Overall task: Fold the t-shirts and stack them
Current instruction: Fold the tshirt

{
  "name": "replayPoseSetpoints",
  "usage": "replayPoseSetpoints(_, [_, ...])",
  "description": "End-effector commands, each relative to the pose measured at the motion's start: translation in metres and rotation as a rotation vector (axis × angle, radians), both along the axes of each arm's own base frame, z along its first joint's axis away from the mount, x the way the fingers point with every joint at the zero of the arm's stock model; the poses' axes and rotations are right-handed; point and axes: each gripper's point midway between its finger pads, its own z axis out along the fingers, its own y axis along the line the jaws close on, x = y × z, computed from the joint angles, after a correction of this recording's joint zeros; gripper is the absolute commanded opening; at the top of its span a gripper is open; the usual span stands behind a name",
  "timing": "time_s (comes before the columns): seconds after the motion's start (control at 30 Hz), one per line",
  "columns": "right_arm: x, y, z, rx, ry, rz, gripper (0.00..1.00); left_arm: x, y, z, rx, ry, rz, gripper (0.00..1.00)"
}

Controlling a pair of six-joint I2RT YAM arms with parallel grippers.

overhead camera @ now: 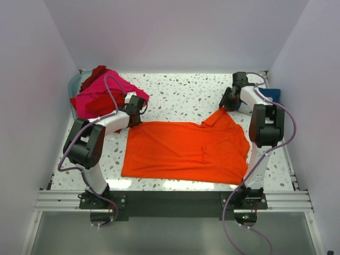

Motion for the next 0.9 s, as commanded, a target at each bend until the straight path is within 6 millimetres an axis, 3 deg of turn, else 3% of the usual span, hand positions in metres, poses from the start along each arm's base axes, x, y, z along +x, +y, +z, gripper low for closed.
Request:
replayPoseSetpoints(0.0, [0.011,0.001,0.001,0.017,-0.030,-0.009,0.40,0.006,0.001,0.004,-0.010,-0.027,0.005,0.00])
replayPoseSetpoints(0.2, [0.015,0.002,0.004,0.011,-0.036,-0.002,0.34,0.008,0.000,0.005,-0.013,-0.030,0.003,0.00])
replayPoseSetpoints(0.33, [0.016,0.005,0.004,0.003,-0.040,0.008,0.22,0.009,0.000,0.006,-0.012,-0.030,0.000,0.00])
replayPoseSetpoints(0.5, [0.016,0.008,0.003,-0.012,-0.036,0.019,0.13,0.010,0.000,0.006,-0.011,-0.031,-0.002,0.00])
replayPoseSetpoints(0.6, [0.016,0.008,0.003,-0.023,-0.036,0.024,0.01,0.010,0.000,0.005,-0.008,-0.030,-0.002,0.00])
replayPoseSetpoints(0.87, [0.016,0.009,0.028,-0.024,-0.091,0.034,0.00,0.010,0.000,0.006,-0.015,-0.031,-0.003,0.00])
